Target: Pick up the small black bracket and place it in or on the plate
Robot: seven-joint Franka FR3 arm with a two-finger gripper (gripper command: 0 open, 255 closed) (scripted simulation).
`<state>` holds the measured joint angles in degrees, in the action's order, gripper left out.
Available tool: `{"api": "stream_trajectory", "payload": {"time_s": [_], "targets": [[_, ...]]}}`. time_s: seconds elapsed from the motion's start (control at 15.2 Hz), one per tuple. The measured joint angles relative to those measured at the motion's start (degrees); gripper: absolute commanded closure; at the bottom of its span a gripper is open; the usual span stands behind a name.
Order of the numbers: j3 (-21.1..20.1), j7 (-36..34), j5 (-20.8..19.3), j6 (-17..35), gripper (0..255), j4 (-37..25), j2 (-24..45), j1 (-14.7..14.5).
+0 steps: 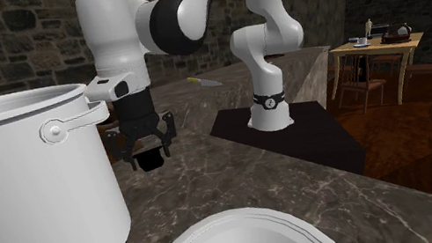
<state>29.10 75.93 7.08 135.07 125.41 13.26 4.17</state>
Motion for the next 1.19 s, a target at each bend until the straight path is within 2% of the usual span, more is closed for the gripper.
{"api": "stream_trajectory", "payload": {"time_s": [0.79,1.19], "targets": [[1.2,-2.9,-4.4,-8.0,255,-2.6,-6.2,-1.1],[-1.7,-8.2,-2.8,-10.5,255,-8.2,-2.8,-4.2]]}}
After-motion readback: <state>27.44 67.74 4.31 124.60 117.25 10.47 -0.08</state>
